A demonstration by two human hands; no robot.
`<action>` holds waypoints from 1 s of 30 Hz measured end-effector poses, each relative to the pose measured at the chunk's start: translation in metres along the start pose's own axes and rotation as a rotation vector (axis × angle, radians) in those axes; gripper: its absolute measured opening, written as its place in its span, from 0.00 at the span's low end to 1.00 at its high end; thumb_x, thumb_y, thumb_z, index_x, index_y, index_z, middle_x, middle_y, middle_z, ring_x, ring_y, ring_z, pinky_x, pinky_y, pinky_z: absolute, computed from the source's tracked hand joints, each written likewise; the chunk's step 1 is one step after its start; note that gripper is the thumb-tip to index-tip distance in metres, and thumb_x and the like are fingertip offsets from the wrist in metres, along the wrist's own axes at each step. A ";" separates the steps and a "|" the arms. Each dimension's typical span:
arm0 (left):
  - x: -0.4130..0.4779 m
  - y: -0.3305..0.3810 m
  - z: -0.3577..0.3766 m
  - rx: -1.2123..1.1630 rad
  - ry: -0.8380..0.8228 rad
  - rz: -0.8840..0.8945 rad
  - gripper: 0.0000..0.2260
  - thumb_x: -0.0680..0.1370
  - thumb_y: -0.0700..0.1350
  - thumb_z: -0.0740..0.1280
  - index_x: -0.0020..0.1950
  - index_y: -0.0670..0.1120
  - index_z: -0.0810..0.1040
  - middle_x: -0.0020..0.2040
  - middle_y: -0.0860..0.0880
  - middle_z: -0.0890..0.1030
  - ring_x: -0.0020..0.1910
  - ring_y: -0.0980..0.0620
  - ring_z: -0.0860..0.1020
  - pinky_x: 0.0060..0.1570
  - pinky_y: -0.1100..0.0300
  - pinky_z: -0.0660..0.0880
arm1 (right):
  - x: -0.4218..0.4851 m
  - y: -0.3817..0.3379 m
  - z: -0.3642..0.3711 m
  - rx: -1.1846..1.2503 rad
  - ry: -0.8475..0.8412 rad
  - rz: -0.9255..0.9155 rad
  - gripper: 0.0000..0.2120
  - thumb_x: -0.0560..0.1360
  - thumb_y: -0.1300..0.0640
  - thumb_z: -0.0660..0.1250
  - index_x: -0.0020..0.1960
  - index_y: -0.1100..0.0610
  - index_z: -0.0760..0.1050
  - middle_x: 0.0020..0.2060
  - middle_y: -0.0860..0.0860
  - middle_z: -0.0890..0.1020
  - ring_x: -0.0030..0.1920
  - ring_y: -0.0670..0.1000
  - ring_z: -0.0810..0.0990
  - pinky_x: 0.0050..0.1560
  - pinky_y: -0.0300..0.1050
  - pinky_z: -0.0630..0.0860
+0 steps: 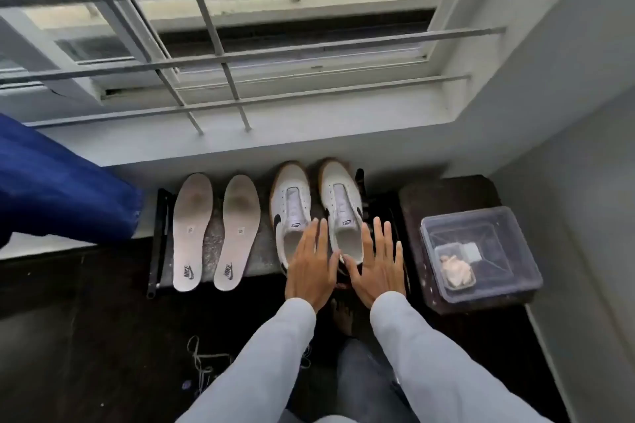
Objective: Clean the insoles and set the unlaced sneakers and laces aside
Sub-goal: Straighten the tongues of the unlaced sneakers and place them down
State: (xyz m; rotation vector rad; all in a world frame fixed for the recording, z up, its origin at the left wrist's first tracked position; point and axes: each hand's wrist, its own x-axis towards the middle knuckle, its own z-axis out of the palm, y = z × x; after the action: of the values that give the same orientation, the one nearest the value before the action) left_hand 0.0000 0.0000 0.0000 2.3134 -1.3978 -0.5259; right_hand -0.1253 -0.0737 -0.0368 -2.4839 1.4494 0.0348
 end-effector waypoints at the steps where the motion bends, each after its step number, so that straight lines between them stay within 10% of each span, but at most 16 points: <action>1: 0.013 0.007 0.007 -0.082 -0.032 -0.062 0.27 0.83 0.52 0.56 0.80 0.44 0.54 0.80 0.46 0.58 0.78 0.48 0.59 0.72 0.50 0.67 | 0.012 0.006 0.002 0.008 -0.031 0.000 0.35 0.78 0.37 0.49 0.79 0.52 0.48 0.80 0.54 0.49 0.79 0.56 0.47 0.75 0.62 0.56; 13: 0.095 0.028 0.061 -0.195 -0.107 -0.511 0.26 0.82 0.47 0.58 0.79 0.46 0.56 0.78 0.47 0.63 0.74 0.47 0.65 0.71 0.53 0.63 | 0.102 0.028 0.021 0.399 -0.210 0.097 0.20 0.79 0.51 0.63 0.69 0.57 0.70 0.63 0.54 0.73 0.63 0.54 0.71 0.60 0.47 0.74; 24: 0.105 0.025 0.060 -0.224 0.023 -0.566 0.12 0.79 0.35 0.59 0.59 0.40 0.79 0.50 0.40 0.83 0.51 0.39 0.80 0.51 0.49 0.77 | 0.106 0.033 0.022 0.484 -0.180 0.112 0.14 0.78 0.58 0.66 0.62 0.61 0.79 0.50 0.57 0.79 0.48 0.57 0.80 0.47 0.42 0.74; 30: 0.072 0.035 0.049 -0.306 0.036 -0.564 0.09 0.78 0.36 0.61 0.52 0.41 0.81 0.46 0.39 0.83 0.47 0.39 0.79 0.41 0.60 0.67 | 0.069 0.035 0.014 0.466 -0.146 0.116 0.13 0.78 0.57 0.66 0.60 0.60 0.80 0.47 0.56 0.80 0.45 0.55 0.80 0.44 0.41 0.74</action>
State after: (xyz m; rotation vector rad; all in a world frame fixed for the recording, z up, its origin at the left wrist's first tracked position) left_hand -0.0193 -0.0853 -0.0328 2.4186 -0.5742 -0.7883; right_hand -0.1191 -0.1458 -0.0683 -1.9819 1.3557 -0.0882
